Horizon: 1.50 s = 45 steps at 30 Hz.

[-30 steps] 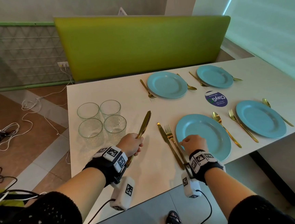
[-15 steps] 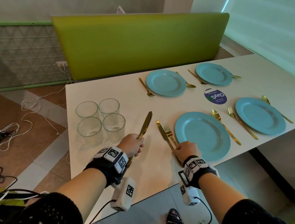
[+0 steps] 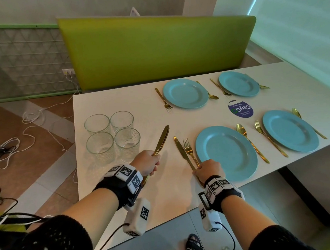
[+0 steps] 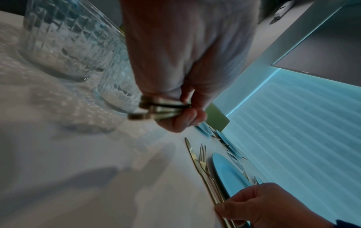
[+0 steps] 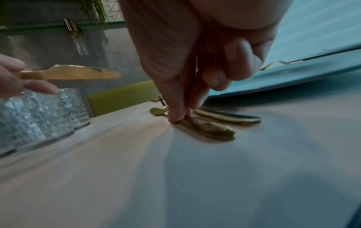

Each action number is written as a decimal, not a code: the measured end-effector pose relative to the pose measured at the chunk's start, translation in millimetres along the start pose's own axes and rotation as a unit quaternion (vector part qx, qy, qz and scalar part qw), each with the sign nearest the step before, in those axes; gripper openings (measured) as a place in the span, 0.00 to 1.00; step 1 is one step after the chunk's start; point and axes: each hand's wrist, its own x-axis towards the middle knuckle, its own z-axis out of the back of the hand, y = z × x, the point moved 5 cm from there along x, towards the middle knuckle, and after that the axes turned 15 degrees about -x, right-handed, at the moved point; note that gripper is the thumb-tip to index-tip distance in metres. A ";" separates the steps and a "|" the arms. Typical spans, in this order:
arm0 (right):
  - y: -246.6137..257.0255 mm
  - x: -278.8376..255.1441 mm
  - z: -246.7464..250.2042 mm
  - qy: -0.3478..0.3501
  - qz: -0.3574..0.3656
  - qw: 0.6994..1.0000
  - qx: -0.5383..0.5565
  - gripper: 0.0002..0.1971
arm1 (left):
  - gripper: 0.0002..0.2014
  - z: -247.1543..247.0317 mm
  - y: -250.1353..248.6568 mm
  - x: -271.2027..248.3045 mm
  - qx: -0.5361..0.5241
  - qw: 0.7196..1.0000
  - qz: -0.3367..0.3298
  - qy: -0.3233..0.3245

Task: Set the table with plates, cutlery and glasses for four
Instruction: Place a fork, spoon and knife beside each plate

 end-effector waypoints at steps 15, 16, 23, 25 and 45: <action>0.3 -0.9 1.6 0.005 0.002 1.000 -0.008 0.10 | 0.09 -1.4 -3.0 1.2 0.003 1.000 0.000 0.004; 0.1 -0.7 2.4 0.007 0.003 1.000 -0.007 0.10 | 0.09 -1.6 -3.4 1.3 0.003 1.000 -0.001 0.004; -3.6 -4.4 15.1 0.007 0.012 1.000 0.024 0.12 | 0.10 -6.4 -10.1 3.7 0.013 1.000 -0.013 0.007; -6.5 -5.7 23.4 0.001 0.014 1.000 0.027 0.14 | 0.11 -9.8 -13.8 3.8 0.017 1.000 -0.015 0.012; -32.1 21.8 98.8 0.109 0.097 0.930 0.337 0.16 | 0.14 -157.6 -77.6 35.6 -0.003 0.987 -0.048 0.154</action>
